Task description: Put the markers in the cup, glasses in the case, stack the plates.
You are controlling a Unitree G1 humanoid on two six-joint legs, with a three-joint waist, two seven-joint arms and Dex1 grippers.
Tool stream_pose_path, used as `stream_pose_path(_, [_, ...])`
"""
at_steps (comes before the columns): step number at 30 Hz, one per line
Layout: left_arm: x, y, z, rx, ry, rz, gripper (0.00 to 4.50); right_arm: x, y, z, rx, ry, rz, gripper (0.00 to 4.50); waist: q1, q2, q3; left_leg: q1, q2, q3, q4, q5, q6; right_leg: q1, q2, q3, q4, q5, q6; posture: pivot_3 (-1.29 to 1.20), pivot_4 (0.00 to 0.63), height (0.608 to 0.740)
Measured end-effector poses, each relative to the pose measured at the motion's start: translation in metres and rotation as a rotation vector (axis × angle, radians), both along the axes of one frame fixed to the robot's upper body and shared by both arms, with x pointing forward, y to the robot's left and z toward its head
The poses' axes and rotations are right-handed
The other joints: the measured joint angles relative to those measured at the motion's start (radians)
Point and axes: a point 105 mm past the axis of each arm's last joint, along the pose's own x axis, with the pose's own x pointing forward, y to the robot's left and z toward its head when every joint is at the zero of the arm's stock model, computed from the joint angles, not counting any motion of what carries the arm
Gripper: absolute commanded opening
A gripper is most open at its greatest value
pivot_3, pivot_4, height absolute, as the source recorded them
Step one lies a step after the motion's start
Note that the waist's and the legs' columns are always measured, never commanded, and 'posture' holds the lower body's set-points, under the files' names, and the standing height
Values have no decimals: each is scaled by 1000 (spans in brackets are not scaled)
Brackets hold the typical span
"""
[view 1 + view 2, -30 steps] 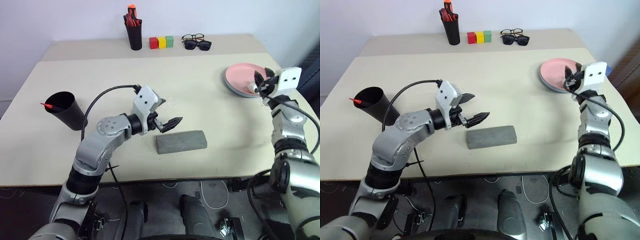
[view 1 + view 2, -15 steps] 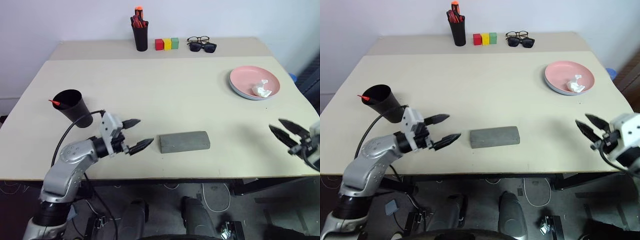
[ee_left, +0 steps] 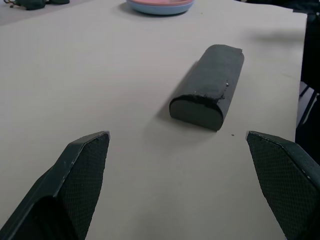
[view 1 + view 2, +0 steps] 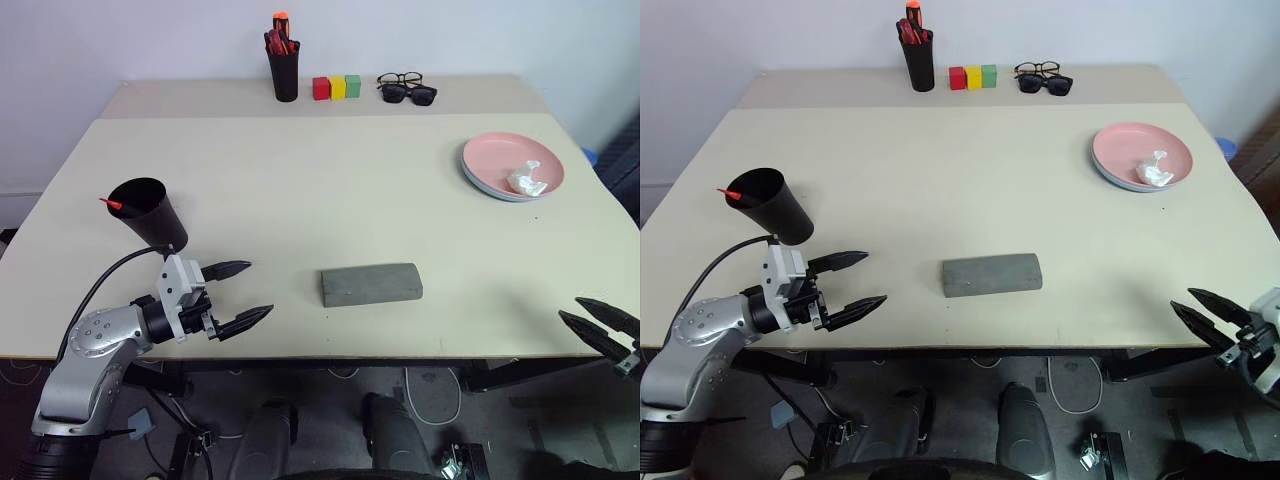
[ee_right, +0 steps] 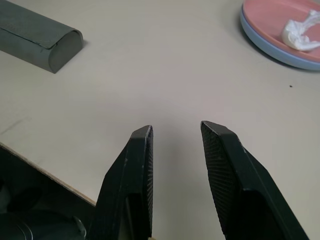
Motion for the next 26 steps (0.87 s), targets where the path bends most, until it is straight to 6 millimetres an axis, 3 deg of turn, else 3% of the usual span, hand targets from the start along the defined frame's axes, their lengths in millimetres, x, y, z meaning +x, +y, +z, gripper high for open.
stream_pose_path(12, [4, -12, 2, -5, 17, 21, 4500, -4, -13, 2, 1, -14, -36, 1488, -1, 0, 0, 0, 0, 0, 0, 0, 0, 0, 0, 0, 0, 0, 0, 0, 150, 740])
stream_pose_path(26, [14, -7, 4, 3, -20, 28, 4500, 15, 0, 12, -6, -91, -11, 1488, 1, 0, 0, -1, 0, 0, -1, 0, 0, -1, 0, -1, -2, 0, 0, 0, 150, 740])
